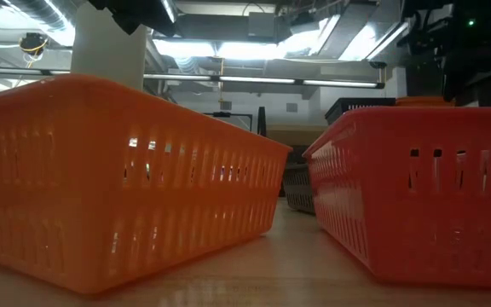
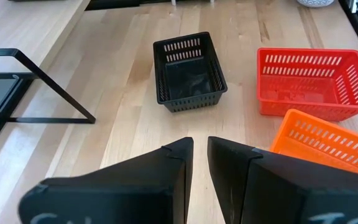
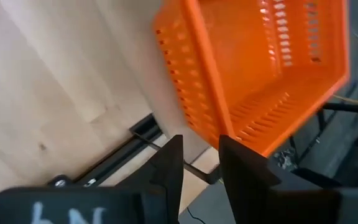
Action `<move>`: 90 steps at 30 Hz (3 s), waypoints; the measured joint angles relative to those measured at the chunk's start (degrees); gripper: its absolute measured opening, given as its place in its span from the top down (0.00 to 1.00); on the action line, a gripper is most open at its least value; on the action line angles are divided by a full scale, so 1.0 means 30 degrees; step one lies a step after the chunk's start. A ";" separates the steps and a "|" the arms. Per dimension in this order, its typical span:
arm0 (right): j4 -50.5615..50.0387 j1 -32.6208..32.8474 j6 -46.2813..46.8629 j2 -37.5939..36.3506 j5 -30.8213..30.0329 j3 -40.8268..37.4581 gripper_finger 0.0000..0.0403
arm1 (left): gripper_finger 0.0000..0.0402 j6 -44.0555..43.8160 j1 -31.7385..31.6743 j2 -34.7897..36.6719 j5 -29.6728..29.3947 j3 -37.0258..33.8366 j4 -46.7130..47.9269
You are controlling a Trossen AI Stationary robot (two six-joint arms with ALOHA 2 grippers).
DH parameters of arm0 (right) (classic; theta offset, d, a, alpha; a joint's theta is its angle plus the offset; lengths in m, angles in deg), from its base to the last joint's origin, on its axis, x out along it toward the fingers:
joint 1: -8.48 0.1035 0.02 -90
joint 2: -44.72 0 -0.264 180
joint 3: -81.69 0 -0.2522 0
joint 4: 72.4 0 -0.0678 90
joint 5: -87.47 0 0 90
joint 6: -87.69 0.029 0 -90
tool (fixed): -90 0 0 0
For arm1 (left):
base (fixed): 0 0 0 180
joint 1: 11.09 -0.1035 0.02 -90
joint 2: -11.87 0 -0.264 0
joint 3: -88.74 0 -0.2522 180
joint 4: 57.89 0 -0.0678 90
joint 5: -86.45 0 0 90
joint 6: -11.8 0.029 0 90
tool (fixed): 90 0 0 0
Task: Stack baskets on shelf by color
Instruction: Stack the top orange basket on top of the orange basket on the shelf, then put the top red basket on the shelf
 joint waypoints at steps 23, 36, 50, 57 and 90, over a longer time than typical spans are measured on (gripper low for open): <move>0.2896 0.3222 0.7600 0.0000 1.5489 -0.0005 0.74 | 0.90 -0.1099 0.0050 -0.0277 0.1035 0.0007 0.0360; 0.8451 1.3321 1.2184 0.0065 1.2656 -0.0007 0.74 | 0.90 -1.7487 0.4602 -0.0114 0.2966 0.1150 1.5905; 1.1619 1.7956 1.2651 0.2261 0.7479 -0.0007 0.74 | 0.90 -1.4979 -0.1542 -0.1487 0.4545 -0.4992 0.7453; 1.1971 1.7964 1.1901 0.3438 0.7463 -0.0007 0.74 | 0.90 -0.9677 -0.4484 -0.6389 0.5054 -0.4137 -0.4210; 2.0698 1.5974 0.1289 1.3829 0.3504 0.1641 0.74 | 0.90 -0.4972 0.0580 -0.6023 0.1969 0.7074 1.1858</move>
